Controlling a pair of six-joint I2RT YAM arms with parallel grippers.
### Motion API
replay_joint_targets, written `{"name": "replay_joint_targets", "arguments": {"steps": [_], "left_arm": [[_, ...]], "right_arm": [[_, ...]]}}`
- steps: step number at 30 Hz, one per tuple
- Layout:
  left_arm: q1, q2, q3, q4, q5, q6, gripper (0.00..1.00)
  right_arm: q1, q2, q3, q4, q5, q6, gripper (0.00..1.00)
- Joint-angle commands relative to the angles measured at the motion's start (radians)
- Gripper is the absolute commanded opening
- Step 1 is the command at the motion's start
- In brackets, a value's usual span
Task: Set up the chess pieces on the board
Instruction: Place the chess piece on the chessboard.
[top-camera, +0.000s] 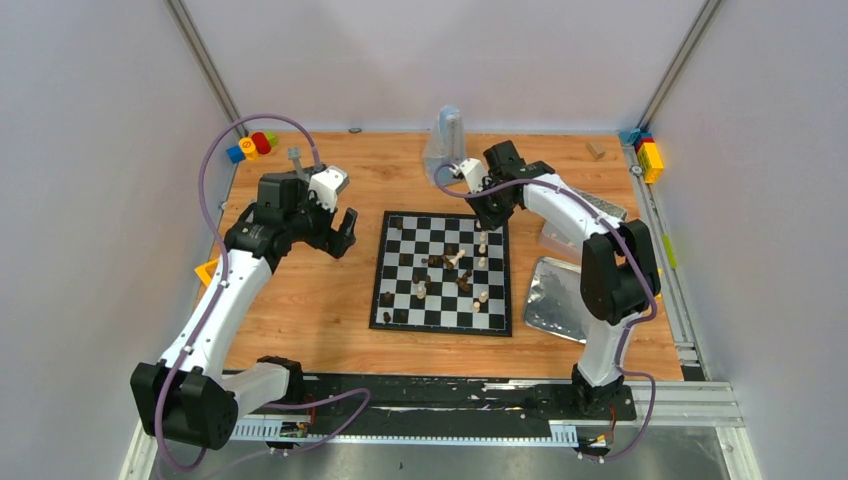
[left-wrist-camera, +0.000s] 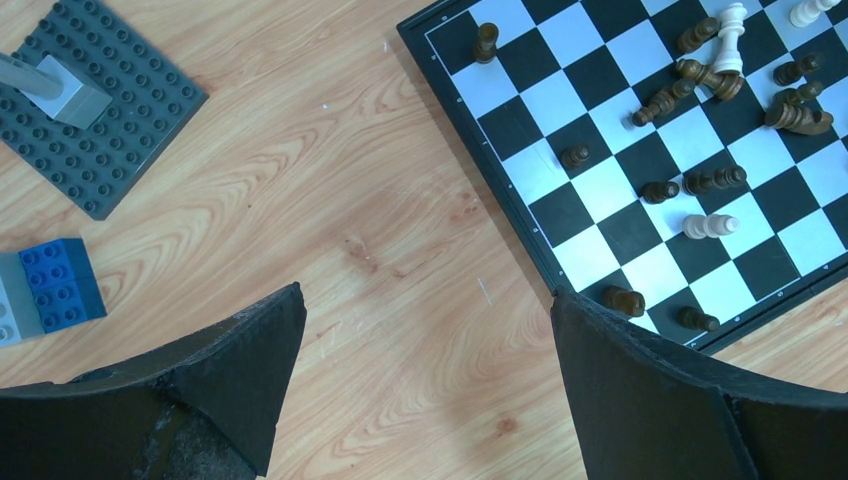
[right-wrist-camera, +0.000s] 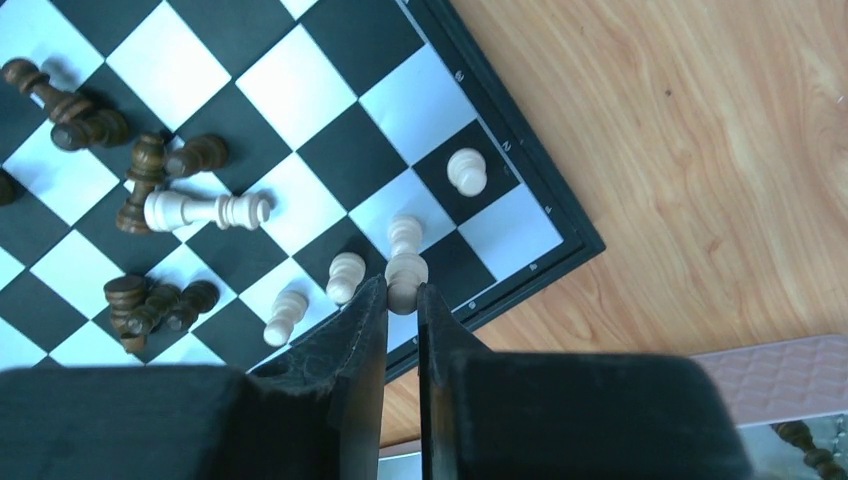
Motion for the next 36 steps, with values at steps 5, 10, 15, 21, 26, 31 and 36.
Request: {"name": "replay_joint_targets", "arguments": {"steps": [5,10,15,21,26,31,36], "left_arm": [[-0.002,-0.022,-0.012,0.037,0.004,0.020,1.00],[-0.002,-0.019,-0.007,0.037,-0.003,0.019,1.00],[-0.002,-0.026,-0.011,0.039,-0.009,0.022,1.00],[-0.002,-0.030,-0.013,0.037,-0.008,0.022,1.00],[-0.002,-0.035,-0.017,0.035,-0.009,0.024,1.00],[-0.002,-0.035,-0.018,0.035,-0.008,0.023,1.00],[-0.002,-0.033,-0.018,0.035,-0.009,0.025,1.00]], "right_arm": [[0.007,-0.208,-0.144,0.014,-0.077,-0.012,0.02],[0.043,-0.275,-0.243,0.010,-0.094,-0.019,0.02],[0.086,-0.273,-0.310,0.031,-0.097,-0.021,0.02],[0.130,-0.227,-0.334,0.063,-0.073,-0.018,0.03],[0.147,-0.198,-0.346,0.081,-0.054,-0.019,0.03],[0.154,-0.188,-0.362,0.090,-0.029,-0.025,0.03],[0.155,-0.192,-0.371,0.090,-0.014,-0.029,0.03]]}}
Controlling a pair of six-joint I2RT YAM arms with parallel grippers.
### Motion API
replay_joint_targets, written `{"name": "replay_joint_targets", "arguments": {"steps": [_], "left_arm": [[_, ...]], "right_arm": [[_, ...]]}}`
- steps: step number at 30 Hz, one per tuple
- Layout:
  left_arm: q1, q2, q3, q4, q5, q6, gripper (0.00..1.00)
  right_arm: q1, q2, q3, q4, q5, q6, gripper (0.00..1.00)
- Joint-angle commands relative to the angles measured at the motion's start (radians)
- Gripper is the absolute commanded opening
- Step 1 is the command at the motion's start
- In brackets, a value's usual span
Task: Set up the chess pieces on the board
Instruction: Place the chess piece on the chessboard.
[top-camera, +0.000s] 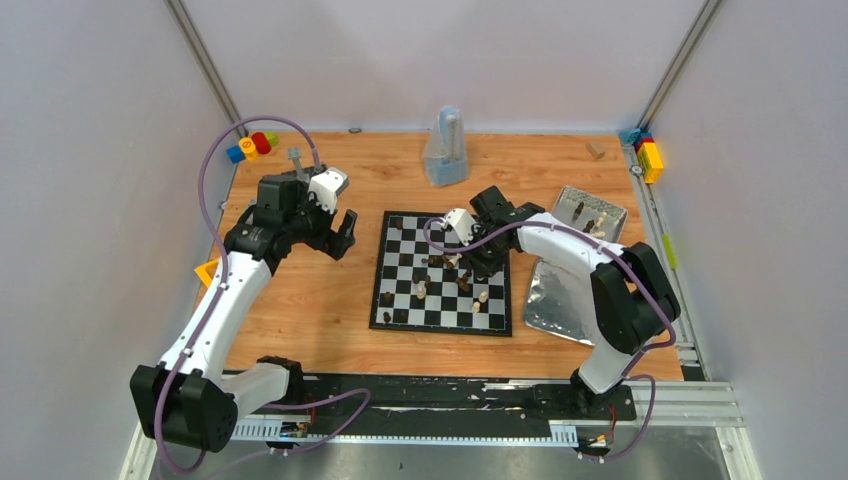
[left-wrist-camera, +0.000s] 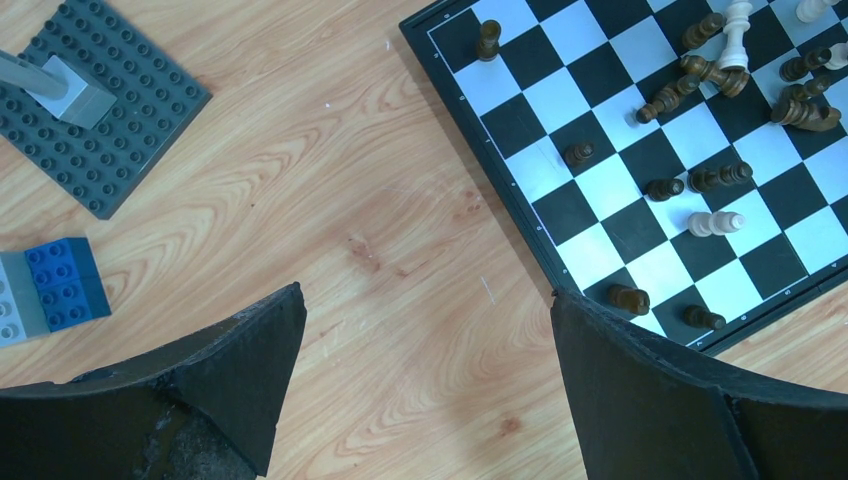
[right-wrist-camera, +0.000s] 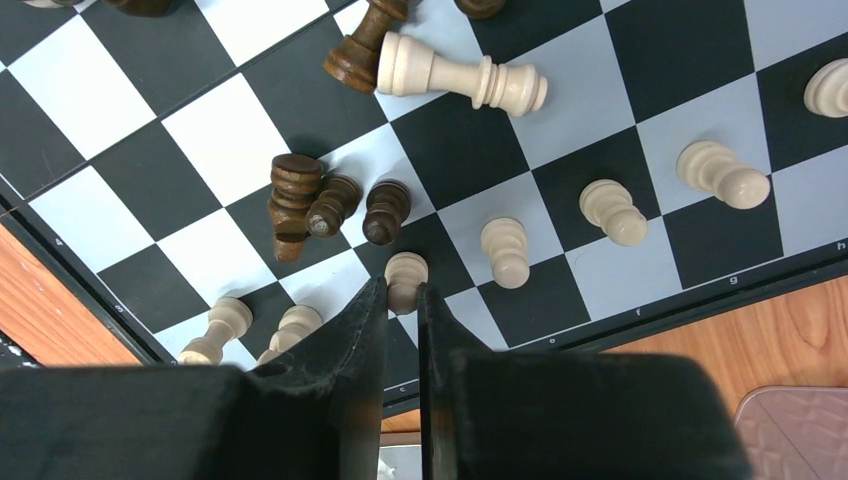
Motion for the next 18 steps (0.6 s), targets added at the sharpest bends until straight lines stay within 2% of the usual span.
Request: {"name": "replay_joint_targets", "arguments": {"steps": [1,4,7,8,13,15,18], "left_arm": [[-0.002,-0.023,-0.003,0.028,-0.004,0.016,1.00],[-0.002,-0.023,-0.003,0.028,-0.004,0.016,1.00],[-0.002,-0.024,-0.003,0.028,-0.005,0.016,1.00],[-0.002,-0.024,-0.004,0.028,-0.005,0.017,1.00],[-0.002,-0.023,-0.003,0.027,-0.004,0.015,1.00],[-0.002,-0.024,-0.003,0.026,-0.005,0.017,1.00],[-0.002,-0.024,-0.003,0.025,-0.006,0.017,1.00]], "right_arm": [[0.005,0.003,-0.008,0.031,0.025,-0.018,0.04],[0.005,0.007,-0.012,0.031,0.024,-0.018,0.04],[0.005,0.013,-0.020,0.031,0.026,-0.016,0.09],[0.005,0.015,-0.022,0.030,0.027,-0.015,0.14],[0.005,-0.010,-0.015,0.027,0.028,0.001,0.47],[0.002,-0.033,-0.005,0.016,0.022,0.005,0.54],[-0.005,-0.070,0.009,-0.011,0.004,0.007,0.57]]}}
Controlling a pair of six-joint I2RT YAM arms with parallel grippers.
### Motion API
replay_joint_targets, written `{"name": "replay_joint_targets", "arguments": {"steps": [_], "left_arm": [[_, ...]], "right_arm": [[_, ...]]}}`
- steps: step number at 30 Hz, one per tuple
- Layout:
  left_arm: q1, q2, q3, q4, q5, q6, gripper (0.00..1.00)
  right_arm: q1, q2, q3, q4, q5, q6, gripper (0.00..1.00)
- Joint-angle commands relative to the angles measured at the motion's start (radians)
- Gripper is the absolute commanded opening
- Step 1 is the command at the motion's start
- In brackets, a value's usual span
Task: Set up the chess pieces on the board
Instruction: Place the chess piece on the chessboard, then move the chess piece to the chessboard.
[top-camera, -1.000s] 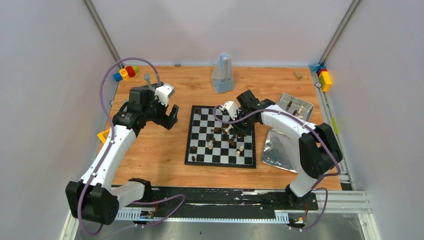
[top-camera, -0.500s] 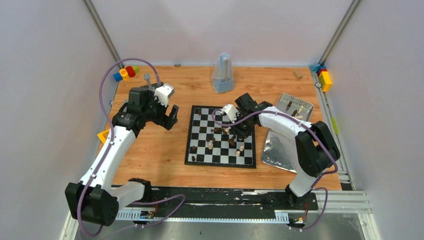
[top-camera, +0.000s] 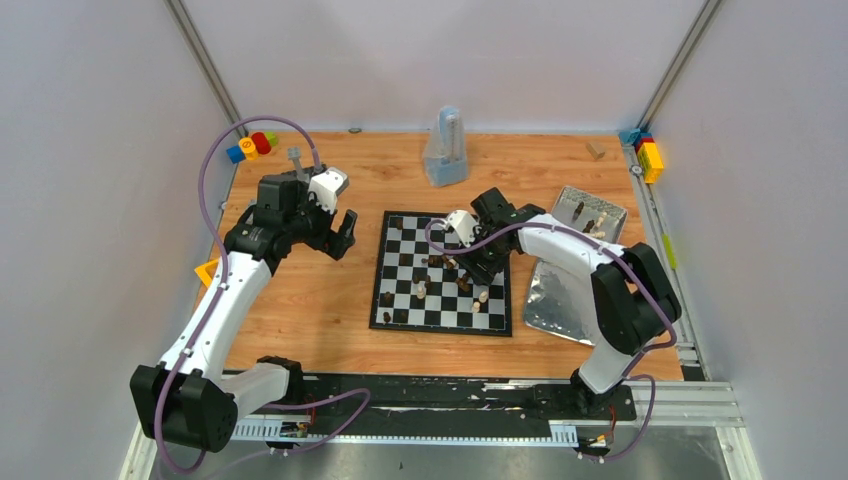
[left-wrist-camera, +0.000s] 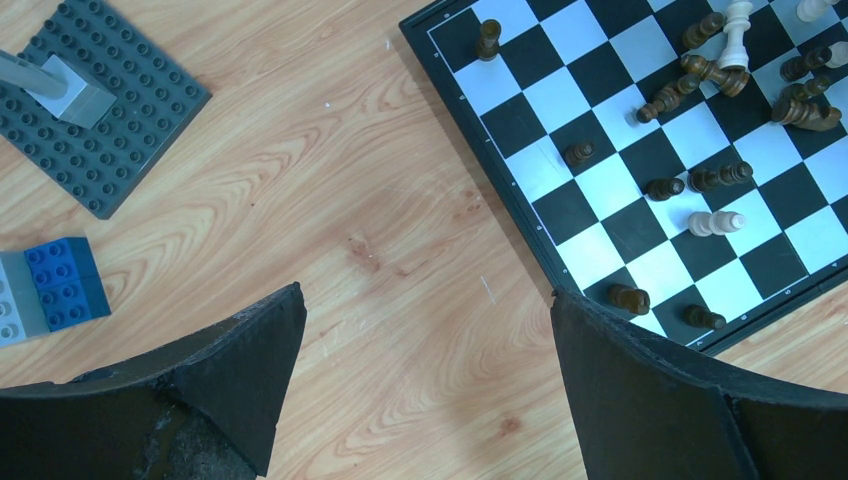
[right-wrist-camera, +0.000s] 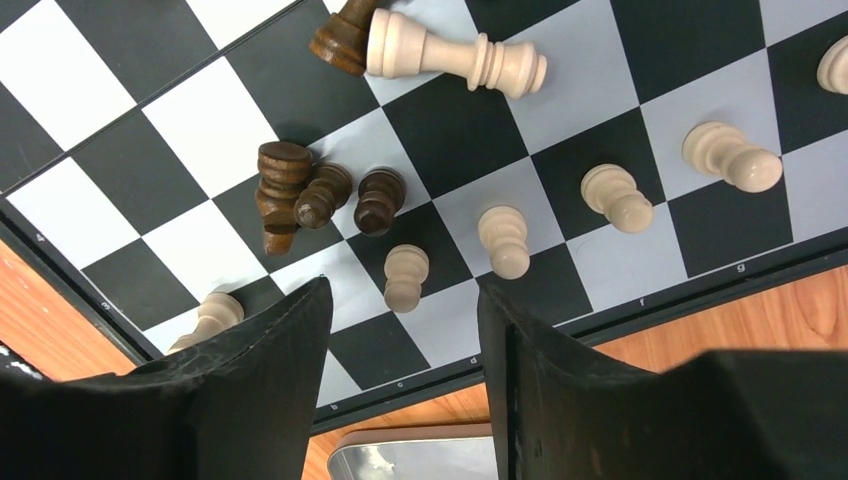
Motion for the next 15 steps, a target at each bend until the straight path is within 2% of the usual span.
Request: {"name": "replay_joint_targets", "arguments": {"steps": [1,8,15], "left_arm": [[-0.002,-0.025,-0.002,0.025,-0.005,0.017,1.00],[-0.002,-0.028,-0.001,0.025,-0.003,0.016,1.00],[-0.002,-0.027,0.000,0.025,-0.002,0.014,1.00]], "right_arm": [[-0.008,-0.081,0.030,-0.027,-0.020,0.006,0.57],[-0.017,-0.149,0.011,-0.096,-0.099,0.017,0.56],[-0.017,-0.135,-0.024,-0.098,-0.153,0.025,0.51]]}}
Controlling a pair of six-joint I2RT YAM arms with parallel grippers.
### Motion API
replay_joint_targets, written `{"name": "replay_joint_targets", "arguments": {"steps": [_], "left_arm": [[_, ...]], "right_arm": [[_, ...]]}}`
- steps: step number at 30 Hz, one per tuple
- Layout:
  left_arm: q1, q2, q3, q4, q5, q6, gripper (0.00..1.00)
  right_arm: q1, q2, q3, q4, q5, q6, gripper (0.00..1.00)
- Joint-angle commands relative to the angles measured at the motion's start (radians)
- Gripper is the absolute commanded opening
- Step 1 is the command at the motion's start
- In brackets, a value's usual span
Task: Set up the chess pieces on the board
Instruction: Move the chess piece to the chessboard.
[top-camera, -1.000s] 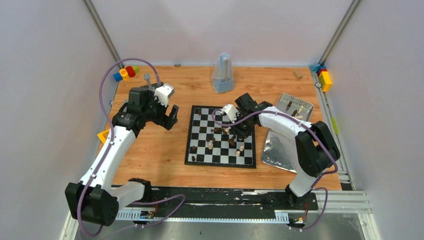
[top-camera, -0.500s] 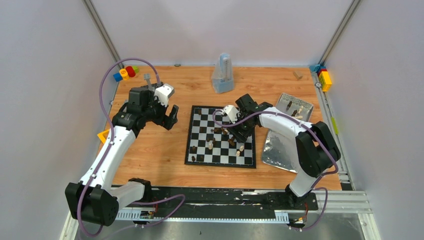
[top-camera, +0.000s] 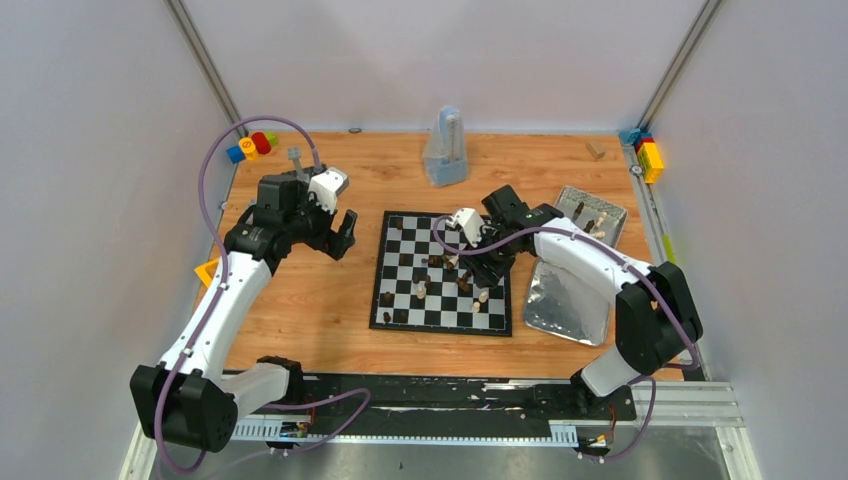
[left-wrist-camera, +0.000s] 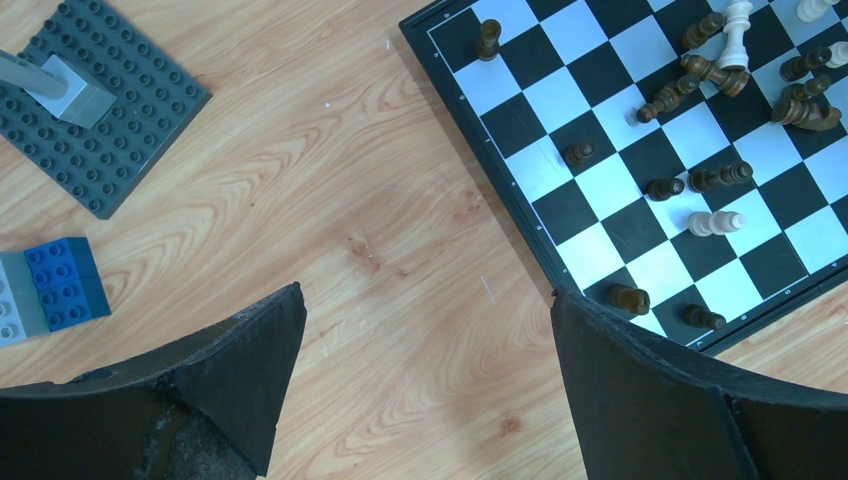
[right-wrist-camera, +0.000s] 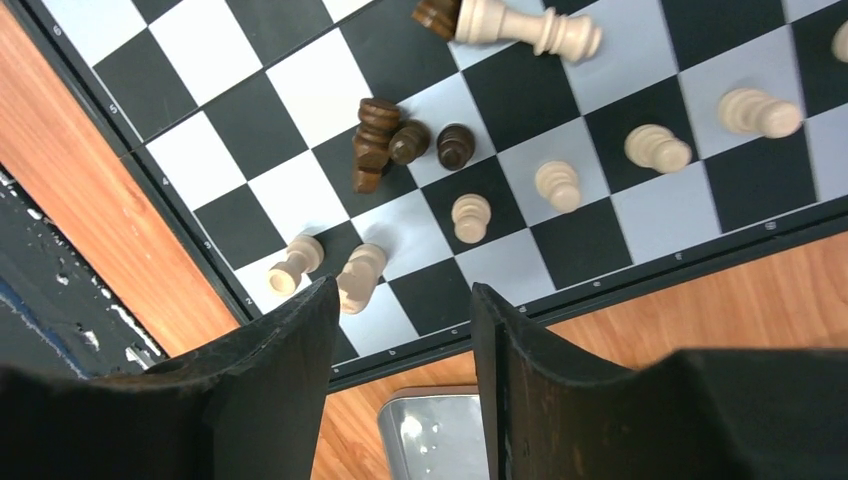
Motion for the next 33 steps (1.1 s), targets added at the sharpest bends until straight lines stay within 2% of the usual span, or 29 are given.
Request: {"name": "replay_joint_targets", "arguments": {"steps": [1,20,29,33], "left_arm": [[-0.002,-0.027,0.000,0.025,-0.002,0.014,1.00],[-0.001,-0.048,-0.006,0.023,-0.008,0.017,1.00],[-0.002,-0.047,-0.006,0.022,-0.008,0.017,1.00],[-0.002,-0.043,-0.005,0.022,-0.007,0.018,1.00]], "right_arm": [[-0.003,0.005,-0.020,-0.010,-0.060,0.012,0.50],[-0.001,0.059,-0.061,0.006,-0.098,0.014,0.40],[-0.001,0.024,-0.084,0.002,-0.057,-0.004,0.13],[-0.002,-0.021,-0.108,-0.018,-0.031,-0.018,0.06]]}}
